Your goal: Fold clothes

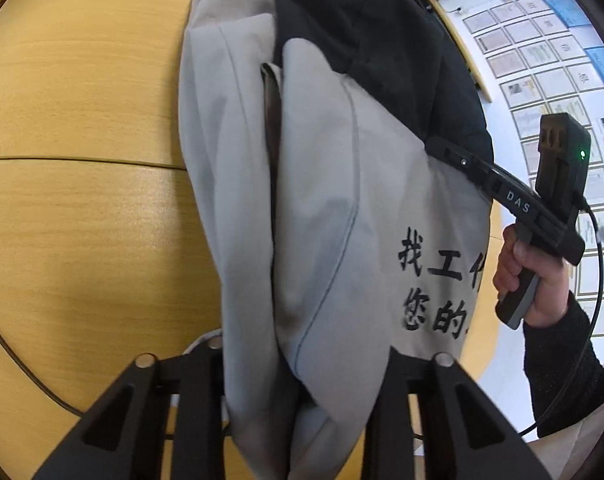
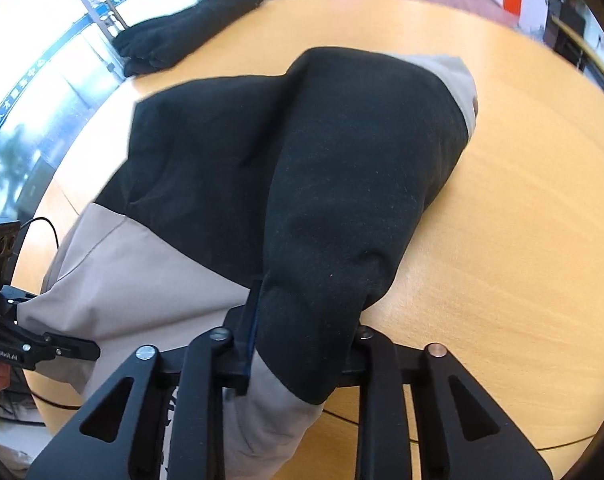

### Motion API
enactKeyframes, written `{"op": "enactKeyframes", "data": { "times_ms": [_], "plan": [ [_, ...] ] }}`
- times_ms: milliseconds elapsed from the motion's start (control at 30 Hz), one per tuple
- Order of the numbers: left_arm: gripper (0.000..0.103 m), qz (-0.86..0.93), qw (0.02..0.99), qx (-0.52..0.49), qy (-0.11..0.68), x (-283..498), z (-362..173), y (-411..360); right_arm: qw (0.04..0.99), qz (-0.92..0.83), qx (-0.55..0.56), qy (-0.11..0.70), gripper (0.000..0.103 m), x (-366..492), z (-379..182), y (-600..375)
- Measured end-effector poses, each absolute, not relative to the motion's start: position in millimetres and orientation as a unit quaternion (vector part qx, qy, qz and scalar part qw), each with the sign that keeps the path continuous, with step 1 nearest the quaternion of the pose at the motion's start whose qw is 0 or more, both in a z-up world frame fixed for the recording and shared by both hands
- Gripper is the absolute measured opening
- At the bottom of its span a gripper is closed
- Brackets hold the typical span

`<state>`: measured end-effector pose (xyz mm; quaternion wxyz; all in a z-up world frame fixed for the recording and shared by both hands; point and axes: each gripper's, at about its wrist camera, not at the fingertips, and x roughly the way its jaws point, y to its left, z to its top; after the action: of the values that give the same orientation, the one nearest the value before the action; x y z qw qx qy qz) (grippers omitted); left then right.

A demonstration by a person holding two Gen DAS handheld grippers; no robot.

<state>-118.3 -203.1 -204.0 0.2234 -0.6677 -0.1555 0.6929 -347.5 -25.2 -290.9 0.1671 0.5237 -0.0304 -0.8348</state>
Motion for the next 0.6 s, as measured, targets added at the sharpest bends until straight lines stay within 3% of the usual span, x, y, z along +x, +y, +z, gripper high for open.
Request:
{"op": "enactKeyframes", "data": {
  "times_ms": [300,600],
  "plan": [
    [0.022,0.73,0.229,-0.622,-0.168,-95,-130,-208,0.187,-0.849,0.494,-0.029,0.016,-307,-244,-30],
    [0.022,0.805,0.166,-0.553,-0.136,-113,-14,-290,0.257,-0.868,0.422,-0.051,0.016,-334,-159,-97]
  ]
}}
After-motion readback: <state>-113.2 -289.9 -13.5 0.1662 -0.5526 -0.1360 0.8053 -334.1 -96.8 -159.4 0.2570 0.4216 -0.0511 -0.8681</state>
